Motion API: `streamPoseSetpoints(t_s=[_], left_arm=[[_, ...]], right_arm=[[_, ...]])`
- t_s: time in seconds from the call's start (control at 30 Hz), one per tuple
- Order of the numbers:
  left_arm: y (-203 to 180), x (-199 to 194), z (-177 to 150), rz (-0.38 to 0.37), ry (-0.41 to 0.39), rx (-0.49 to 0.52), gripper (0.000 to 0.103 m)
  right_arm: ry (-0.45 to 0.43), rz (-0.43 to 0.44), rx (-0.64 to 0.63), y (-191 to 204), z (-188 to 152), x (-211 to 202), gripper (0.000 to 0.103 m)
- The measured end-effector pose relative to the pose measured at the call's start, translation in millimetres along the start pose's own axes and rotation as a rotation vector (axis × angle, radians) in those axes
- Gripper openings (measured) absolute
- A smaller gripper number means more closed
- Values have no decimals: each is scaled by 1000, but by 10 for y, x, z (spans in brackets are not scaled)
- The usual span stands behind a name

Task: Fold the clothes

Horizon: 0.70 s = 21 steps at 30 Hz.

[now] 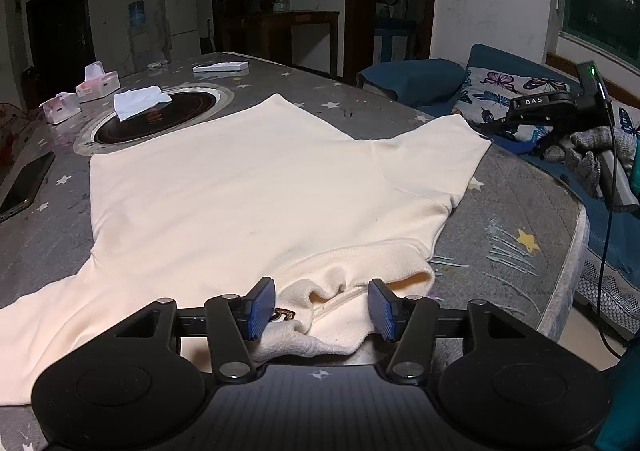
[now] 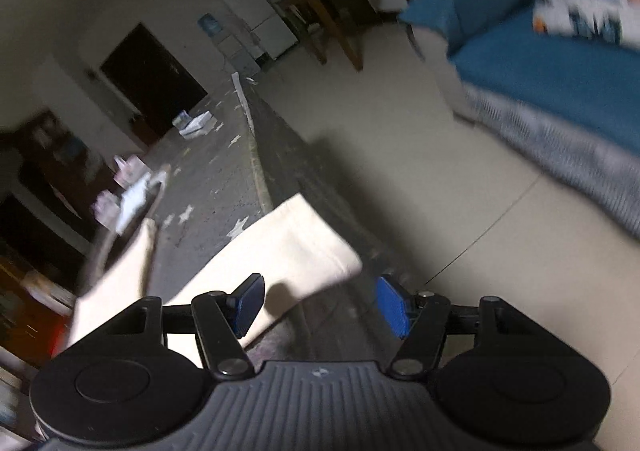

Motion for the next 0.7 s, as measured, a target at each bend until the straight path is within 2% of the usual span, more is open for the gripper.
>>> streamPoseSetpoints(t_s=[0.2, 0.4, 0.43, 0.57, 0.7], left_arm=[[46, -50, 42, 18, -5, -10, 57], [57, -57, 101, 24, -13, -19, 58], [50, -55, 116, 23, -16, -18, 58], [-28, -41, 208, 8, -36, -10, 59], [-167, -7, 337, -27, -67, 5, 59]], right_arm=[[-22, 76, 112, -170, 9, 10, 50], [-56, 96, 83, -132, 75, -23, 14], [-65, 94, 75, -110, 93, -31, 11], [-103, 99, 37, 46, 188, -83, 7], [-107, 149, -20, 364, 254, -96, 6]])
Point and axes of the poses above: each gripper's, at about its wrist camera, not at the fingertips, and x roughly the way its jaws point, y to its left, z to its top, the point moved 9 cm from there along x, roughly the way its jaws point, and after that the axes turned 13 degrees about z, right-handed, at the moved point
